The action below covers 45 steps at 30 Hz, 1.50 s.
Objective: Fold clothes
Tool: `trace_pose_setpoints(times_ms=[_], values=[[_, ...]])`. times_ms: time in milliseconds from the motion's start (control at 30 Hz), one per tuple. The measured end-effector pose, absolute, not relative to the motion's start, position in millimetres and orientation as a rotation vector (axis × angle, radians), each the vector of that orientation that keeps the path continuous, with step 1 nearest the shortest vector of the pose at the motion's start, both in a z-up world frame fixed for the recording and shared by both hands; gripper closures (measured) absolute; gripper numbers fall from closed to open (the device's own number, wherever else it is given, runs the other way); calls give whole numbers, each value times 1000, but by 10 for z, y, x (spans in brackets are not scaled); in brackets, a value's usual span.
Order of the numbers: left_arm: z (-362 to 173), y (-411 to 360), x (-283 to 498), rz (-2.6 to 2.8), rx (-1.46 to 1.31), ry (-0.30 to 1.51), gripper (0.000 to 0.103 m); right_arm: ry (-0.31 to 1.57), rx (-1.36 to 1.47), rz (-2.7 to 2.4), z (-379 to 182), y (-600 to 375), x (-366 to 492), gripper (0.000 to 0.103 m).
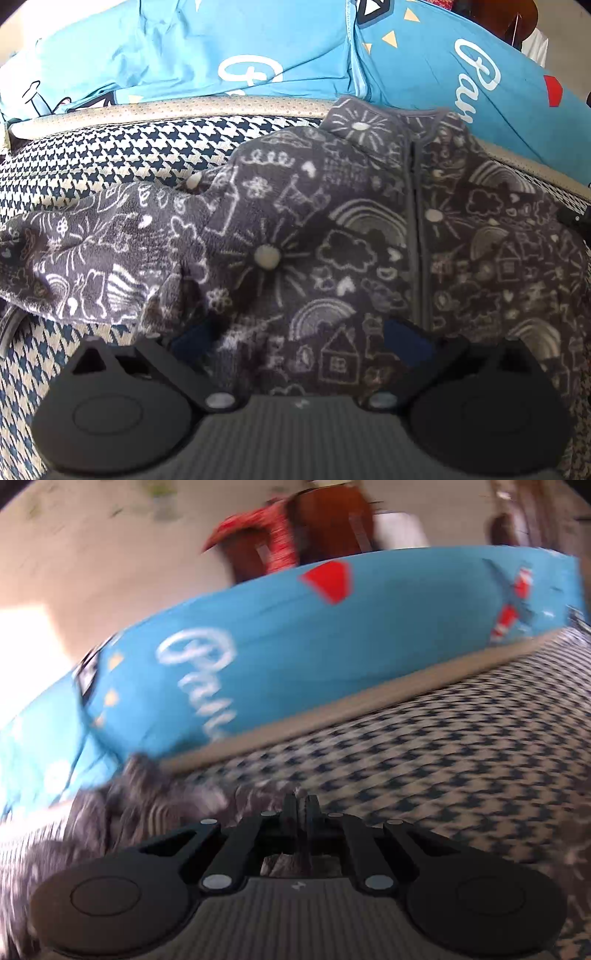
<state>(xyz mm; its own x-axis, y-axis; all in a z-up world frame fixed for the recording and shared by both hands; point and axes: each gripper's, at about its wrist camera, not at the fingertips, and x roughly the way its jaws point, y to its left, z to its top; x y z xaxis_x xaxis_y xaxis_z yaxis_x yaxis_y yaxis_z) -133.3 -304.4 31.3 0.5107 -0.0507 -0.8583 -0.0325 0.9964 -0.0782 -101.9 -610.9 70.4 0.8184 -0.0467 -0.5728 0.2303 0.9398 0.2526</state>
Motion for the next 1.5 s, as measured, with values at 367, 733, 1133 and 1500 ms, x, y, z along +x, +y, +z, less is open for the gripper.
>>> trace_pose_setpoints(times_ms=[367, 733, 1133, 1500], values=[[284, -3006, -1300, -4, -93, 1041, 0, 677, 355, -233, 554, -6156, -911, 96], [283, -3038, -1321, 4, -80, 1043, 0, 586, 363, -177, 762, -6094, -1018, 83], [270, -3035, -1312, 14, -79, 1046, 0, 653, 450, 124, 651, -5688, -888, 82], [237, -3037, -1294, 16, -72, 1055, 0, 681, 425, 88, 439, -5497, -656, 83]])
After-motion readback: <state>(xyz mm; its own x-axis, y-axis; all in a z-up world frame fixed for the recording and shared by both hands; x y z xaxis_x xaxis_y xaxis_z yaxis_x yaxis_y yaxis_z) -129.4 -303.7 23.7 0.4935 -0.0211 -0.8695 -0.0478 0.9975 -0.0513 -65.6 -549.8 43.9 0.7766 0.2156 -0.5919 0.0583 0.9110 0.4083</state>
